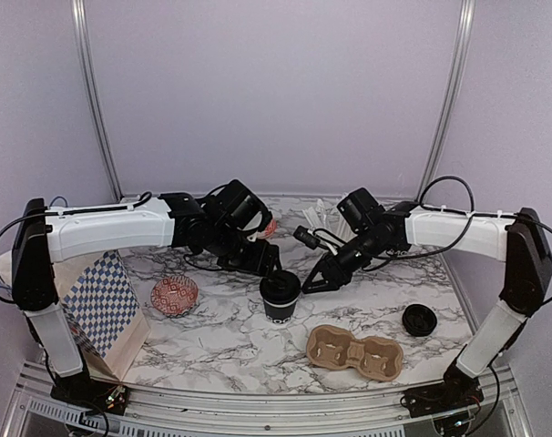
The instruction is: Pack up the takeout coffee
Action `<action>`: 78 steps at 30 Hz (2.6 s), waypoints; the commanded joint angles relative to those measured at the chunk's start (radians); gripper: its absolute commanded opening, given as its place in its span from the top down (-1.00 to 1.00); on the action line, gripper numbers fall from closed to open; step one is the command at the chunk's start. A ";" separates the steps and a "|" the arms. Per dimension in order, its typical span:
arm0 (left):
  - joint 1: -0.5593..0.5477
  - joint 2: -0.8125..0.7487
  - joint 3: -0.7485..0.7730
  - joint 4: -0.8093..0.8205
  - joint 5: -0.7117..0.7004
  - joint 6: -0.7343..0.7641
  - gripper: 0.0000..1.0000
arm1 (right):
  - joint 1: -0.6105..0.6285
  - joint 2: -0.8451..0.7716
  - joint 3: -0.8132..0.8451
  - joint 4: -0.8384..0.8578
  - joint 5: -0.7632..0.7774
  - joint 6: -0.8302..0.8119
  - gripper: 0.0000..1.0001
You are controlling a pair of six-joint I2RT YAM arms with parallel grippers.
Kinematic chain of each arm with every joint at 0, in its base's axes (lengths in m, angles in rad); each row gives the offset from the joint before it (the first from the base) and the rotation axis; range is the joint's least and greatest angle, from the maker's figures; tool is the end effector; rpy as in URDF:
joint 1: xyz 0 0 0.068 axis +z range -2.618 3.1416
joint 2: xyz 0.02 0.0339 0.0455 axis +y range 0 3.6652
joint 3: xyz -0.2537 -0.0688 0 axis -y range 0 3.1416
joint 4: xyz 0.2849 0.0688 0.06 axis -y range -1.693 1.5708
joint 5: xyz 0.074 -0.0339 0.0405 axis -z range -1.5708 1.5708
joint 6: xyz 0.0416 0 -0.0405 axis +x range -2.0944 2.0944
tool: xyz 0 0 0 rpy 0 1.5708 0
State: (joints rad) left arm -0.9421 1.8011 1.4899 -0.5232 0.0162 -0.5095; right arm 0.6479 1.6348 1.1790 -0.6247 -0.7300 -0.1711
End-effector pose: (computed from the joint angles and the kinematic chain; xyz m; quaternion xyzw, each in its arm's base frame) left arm 0.2612 -0.3604 0.2447 0.2031 0.9106 -0.2445 0.2642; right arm 0.2766 0.2441 0.2025 -0.4403 0.7968 0.3900 0.1385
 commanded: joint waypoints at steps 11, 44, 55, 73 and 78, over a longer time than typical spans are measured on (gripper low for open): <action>0.014 0.036 -0.029 0.024 0.081 0.009 -0.43 | 0.005 0.103 0.081 0.039 -0.071 0.064 0.24; 0.075 0.012 -0.140 0.057 0.339 0.054 0.09 | -0.036 0.212 0.176 -0.007 -0.081 0.115 0.45; 0.074 0.020 -0.127 0.059 0.478 0.073 0.29 | -0.035 0.217 0.179 -0.017 -0.069 0.107 0.46; 0.144 0.148 -0.123 0.058 0.437 0.045 0.34 | -0.011 0.374 0.242 -0.056 0.011 0.105 0.63; 0.144 0.181 -0.151 0.057 0.415 0.040 0.35 | 0.013 0.408 0.242 -0.072 0.082 0.096 0.67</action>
State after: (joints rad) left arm -0.7841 1.8732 1.3945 -0.4103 0.5117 -0.4721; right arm 0.6067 1.9427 1.4399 -0.6895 -0.8391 -0.0582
